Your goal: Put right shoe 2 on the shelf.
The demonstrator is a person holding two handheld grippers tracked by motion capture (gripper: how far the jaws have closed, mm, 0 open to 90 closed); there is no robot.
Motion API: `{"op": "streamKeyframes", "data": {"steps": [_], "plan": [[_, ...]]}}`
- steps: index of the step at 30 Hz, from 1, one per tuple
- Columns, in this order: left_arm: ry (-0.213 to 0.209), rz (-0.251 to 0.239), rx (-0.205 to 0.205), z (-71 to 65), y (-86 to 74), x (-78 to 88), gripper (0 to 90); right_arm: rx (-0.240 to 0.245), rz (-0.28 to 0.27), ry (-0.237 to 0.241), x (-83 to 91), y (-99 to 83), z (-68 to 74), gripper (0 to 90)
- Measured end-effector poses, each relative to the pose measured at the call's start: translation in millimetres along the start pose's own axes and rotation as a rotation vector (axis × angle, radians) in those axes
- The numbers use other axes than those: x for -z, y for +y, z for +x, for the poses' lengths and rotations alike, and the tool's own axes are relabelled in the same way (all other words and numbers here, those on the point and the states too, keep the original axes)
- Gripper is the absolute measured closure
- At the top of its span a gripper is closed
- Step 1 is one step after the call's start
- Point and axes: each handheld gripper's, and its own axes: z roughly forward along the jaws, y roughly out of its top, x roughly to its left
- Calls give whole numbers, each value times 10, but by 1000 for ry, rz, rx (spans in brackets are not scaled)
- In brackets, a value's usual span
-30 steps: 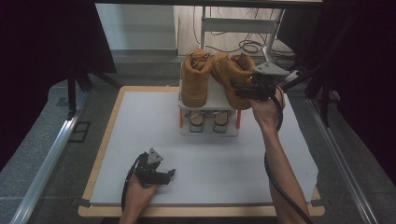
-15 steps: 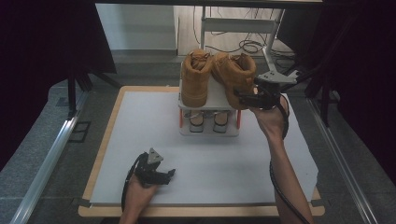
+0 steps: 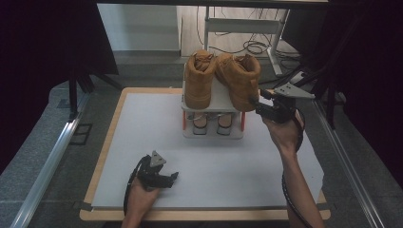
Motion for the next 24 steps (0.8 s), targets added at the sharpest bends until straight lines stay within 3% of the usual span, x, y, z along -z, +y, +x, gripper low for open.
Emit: {"op": "streamKeyframes", "data": {"steps": [5, 9, 16, 24], "plan": [[0, 0, 4, -2, -1, 0, 145, 21, 18, -3, 82, -90, -34, 771], [0, 0, 4, -2, 0, 0, 145, 4, 19, -4, 110, -161, -75, 888], [0, 0, 3, -2, -1, 0, 145, 38, 57, -2, 71, -276, -69, 895], [0, 1, 1, 1, 0, 0, 145, 33, 61, 14, 29, -349, -61, 896]]}}
